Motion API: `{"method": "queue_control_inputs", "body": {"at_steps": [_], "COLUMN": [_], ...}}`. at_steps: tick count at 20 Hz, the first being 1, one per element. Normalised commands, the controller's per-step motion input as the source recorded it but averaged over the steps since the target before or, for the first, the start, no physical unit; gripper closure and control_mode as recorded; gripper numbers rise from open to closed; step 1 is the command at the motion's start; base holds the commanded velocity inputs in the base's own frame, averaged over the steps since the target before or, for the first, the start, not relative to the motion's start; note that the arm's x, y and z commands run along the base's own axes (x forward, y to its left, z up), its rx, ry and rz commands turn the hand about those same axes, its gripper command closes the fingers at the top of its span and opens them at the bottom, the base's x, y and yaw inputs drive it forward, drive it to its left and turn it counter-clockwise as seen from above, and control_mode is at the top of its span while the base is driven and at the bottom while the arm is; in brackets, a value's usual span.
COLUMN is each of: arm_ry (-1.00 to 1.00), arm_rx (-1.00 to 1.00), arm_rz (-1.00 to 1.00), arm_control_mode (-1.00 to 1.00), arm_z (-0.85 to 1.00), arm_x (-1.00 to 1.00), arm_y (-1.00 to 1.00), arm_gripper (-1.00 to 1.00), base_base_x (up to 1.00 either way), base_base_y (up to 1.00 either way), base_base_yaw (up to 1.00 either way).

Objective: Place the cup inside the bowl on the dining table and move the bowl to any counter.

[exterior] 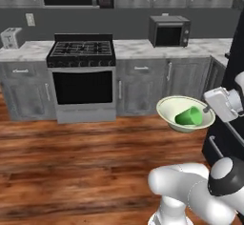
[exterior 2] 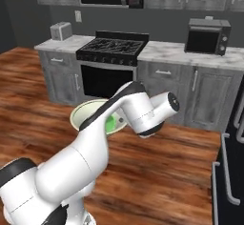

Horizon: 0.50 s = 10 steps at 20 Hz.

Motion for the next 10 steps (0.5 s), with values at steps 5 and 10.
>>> {"method": "queue_control_inputs", "body": {"at_steps": [5, 10], "arm_ry": [0.0, 0.0], "arm_rx": [0.0, 0.0], "arm_rz": [0.0, 0.0], "arm_control_mode": [1.0, 1.0], "arm_z": [0.0, 0.0], "arm_x": [0.0, 0.0], "arm_y": [0.0, 0.0], "arm_gripper": [1.0, 1.0], "base_base_x": [0.52, 0.75], "base_base_y": [0.16, 0.63], "base_base_yaw": [0.0, -0.04]}}
